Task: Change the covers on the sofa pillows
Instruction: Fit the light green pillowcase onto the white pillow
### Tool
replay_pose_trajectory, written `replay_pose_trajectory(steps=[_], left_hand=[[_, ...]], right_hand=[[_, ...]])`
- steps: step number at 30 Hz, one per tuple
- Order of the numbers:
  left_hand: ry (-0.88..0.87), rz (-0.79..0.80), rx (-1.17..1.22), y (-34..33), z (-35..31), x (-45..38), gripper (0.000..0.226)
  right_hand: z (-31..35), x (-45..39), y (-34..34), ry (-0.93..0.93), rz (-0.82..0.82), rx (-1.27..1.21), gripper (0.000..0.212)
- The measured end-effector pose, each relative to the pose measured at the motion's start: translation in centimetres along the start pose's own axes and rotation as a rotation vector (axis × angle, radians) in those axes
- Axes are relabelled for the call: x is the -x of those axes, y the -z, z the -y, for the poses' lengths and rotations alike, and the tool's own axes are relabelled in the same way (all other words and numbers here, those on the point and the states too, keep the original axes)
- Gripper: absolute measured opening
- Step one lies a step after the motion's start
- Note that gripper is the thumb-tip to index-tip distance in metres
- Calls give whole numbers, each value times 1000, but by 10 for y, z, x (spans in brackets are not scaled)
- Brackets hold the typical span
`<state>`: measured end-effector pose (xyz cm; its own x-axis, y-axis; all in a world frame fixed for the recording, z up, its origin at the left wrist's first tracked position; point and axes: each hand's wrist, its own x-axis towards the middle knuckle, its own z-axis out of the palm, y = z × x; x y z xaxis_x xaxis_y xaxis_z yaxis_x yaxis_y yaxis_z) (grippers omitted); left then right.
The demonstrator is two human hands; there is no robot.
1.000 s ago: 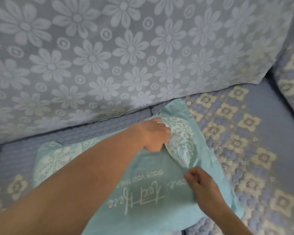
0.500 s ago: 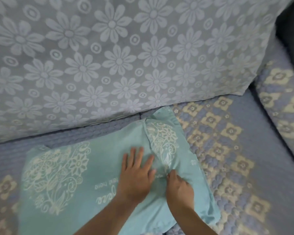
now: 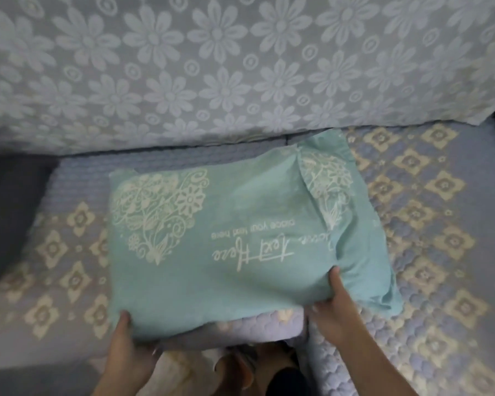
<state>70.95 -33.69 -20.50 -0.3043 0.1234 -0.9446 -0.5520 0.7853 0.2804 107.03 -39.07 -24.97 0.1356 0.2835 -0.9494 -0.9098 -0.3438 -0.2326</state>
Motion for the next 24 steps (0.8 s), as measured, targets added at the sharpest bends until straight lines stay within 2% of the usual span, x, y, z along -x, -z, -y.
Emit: replay_pose_trajectory(steps=[2, 3, 6, 9, 10, 12, 13, 14, 16, 18, 20, 21, 24], left_hand=[[-93, 58, 152, 1, -5, -3, 61], [-146, 88, 171, -9, -12, 11, 53], [-344, 149, 278, -24, -55, 68, 47], [-547, 241, 290, -29, -119, 161, 17], [-596, 285, 275, -35, -139, 183, 9], [-680, 358, 218, -60, -171, 213, 13], [-751, 382, 188, -77, -182, 214, 12], [-865, 371, 126, -94, -187, 209, 11], [-1070, 310, -196, -128, -179, 180, 29], [-1152, 277, -761, -154, -146, 132, 52], [-1252, 184, -1256, -163, -104, 88, 63], [-1345, 130, -1429, -166, -83, 70, 69], [-1547, 2, -1690, -191, -31, 40, 65]], right_hand=[[4, 8, -21, 129, -21, -5, 54], [8, 18, -31, 222, -106, 13, 52], [29, 89, -62, 587, -280, 100, 49], [74, 199, -110, 874, -261, 185, 26], [93, 223, -124, 921, -227, 167, 15], [132, 235, -155, 963, -190, 248, 9], [148, 229, -170, 959, -164, 348, 9], [164, 213, -181, 856, -136, 356, 7], [186, 169, -193, 786, -180, 476, 11], [190, 131, -190, 844, -295, 811, 24], [172, 105, -178, 1003, -400, 1160, 36], [157, 94, -171, 1095, -347, 1257, 43], [105, 57, -158, 1437, -233, 1529, 55]])
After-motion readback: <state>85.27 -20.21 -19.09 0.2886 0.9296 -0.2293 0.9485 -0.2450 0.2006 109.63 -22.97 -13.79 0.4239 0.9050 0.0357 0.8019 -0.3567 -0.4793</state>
